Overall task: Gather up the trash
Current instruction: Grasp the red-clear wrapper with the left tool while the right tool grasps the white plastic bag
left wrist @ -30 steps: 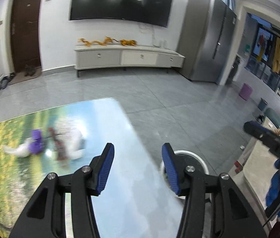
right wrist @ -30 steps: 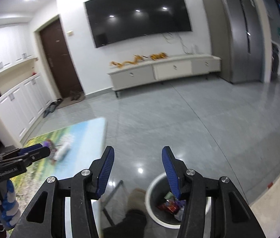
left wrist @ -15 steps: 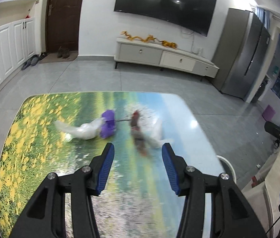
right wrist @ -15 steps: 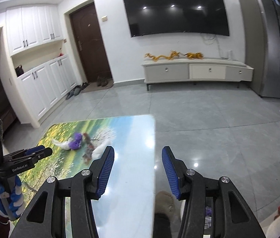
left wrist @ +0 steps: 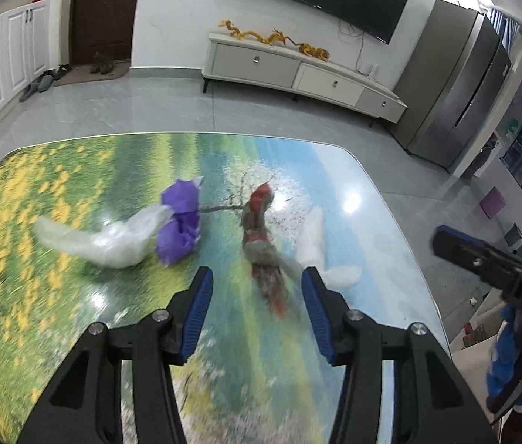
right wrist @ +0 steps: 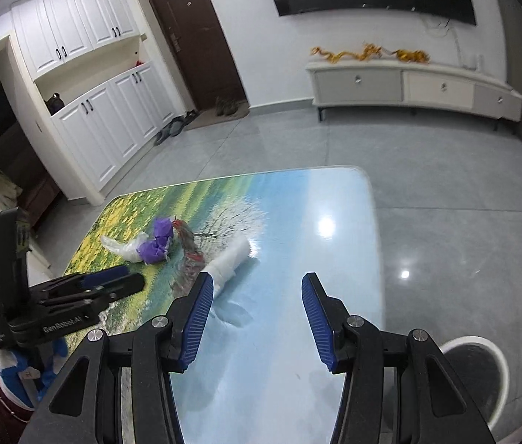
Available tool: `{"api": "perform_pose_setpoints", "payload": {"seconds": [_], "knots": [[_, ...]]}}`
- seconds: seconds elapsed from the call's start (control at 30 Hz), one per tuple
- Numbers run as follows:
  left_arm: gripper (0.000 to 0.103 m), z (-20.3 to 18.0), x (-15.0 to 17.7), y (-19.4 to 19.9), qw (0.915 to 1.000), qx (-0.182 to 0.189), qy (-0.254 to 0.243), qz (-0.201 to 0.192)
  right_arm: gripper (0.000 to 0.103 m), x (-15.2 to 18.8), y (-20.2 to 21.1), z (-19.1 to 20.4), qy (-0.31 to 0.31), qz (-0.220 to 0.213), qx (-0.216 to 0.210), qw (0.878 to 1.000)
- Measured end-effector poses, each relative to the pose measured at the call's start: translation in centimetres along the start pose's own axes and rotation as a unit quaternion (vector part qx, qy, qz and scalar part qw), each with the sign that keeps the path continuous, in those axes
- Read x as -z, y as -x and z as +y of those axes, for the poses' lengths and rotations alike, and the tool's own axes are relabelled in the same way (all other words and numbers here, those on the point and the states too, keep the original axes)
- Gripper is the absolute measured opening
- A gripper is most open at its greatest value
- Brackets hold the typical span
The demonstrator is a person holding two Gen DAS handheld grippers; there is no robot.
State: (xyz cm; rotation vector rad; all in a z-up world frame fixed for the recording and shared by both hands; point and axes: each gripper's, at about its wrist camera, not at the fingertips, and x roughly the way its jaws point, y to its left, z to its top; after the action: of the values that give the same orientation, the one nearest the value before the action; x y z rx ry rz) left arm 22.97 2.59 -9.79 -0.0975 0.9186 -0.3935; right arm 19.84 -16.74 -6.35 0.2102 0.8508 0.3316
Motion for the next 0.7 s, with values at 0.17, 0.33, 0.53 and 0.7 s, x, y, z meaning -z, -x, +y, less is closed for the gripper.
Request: {"api": "perform_pose_setpoints", "payload": {"seconds": [0.17,0.33,0.53,0.7], "knots": [[0.047,-0.6,-0.9,-2.2,0.9998,-0.001,-0.012,0.016,0.047,-0.6,-3.2,-0.7,-0.012,0.021,-0.028,0.999],[0.041,-1.0,-0.9,-3.8,0.9993,-0.005,-0.023,0.031,0.047,-1.2,-5.9,-0.8,-0.02,0.04,-0.051,0.998],[0.028,-0.7,-0.3,-4.9,0.9988,-0.006,-0.025,0.042,0.046,-1.3,-8.1,-0.5,-0.02,0.063,-0.065,0.996],[0.018,-0.8,0.0,-5.0,0.9986,-0.005,-0.03,0.042,0.043,-1.2,-8.9,-0.3,-0.016,0.076,-0.07,0.995]]}}
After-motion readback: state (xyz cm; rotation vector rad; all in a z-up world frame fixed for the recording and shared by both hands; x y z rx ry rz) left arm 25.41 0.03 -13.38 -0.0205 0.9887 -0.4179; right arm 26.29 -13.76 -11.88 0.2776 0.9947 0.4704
